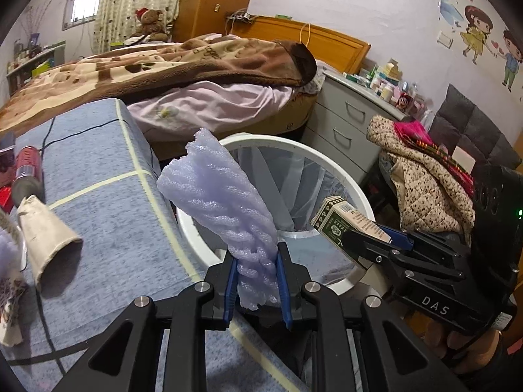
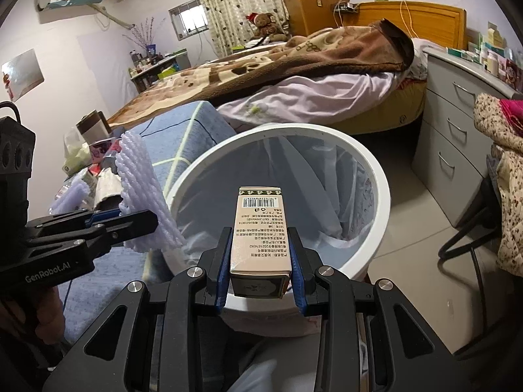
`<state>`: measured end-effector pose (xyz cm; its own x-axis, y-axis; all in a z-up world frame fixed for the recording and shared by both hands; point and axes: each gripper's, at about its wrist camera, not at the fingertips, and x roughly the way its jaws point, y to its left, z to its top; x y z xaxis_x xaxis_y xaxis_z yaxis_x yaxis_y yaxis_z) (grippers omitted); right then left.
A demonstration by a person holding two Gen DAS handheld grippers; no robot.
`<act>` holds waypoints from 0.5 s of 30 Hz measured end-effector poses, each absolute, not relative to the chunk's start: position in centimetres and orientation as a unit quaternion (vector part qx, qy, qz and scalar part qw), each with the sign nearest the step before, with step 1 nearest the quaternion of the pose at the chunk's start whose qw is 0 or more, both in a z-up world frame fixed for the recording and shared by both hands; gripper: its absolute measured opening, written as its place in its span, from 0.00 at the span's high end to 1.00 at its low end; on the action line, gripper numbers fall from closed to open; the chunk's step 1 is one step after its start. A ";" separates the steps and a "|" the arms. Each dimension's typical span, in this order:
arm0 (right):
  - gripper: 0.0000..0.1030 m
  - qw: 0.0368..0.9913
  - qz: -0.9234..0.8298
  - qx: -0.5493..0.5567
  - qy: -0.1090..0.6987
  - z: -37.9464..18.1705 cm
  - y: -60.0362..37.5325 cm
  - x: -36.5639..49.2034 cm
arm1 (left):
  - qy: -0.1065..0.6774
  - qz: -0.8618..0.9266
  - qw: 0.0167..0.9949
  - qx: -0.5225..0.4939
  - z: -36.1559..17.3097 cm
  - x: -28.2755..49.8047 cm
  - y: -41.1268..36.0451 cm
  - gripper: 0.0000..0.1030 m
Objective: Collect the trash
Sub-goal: 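Open both grippers to drop the items into the bin, then withdraw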
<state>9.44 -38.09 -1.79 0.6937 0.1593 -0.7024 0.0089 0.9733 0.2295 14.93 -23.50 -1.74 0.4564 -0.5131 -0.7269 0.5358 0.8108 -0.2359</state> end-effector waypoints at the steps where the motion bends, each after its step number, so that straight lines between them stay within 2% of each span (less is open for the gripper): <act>1: 0.68 0.914 0.037 0.108 0.389 -1.8 -38.3 9.5 | 0.423 -0.310 0.851 0.015 -1.9 15.0 -23.7 0.79; 6: 0.66 0.913 0.030 0.105 0.392 -1.9 -38.6 9.7 | 0.431 -0.320 0.843 0.015 -2.6 15.8 -24.4 0.71; 9: 0.51 0.915 0.025 0.105 0.389 -1.8 -38.7 9.6 | 0.434 -0.322 0.841 0.004 -2.9 16.3 -24.3 0.50; 10: 0.49 0.915 0.023 0.103 0.389 -1.8 -38.7 9.6 | 0.435 -0.321 0.841 -0.001 -3.0 16.4 -24.2 0.47; 15: 0.49 0.917 0.016 0.105 0.383 -1.5 -38.9 9.7 | 0.437 -0.313 0.843 -0.016 -2.9 16.7 -23.3 0.47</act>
<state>9.71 -38.87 -1.51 0.7056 0.1105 -0.6999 0.0506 0.9774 0.2053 16.72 -23.26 -2.94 0.4222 -0.5420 -0.7266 0.5132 0.8036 -0.3013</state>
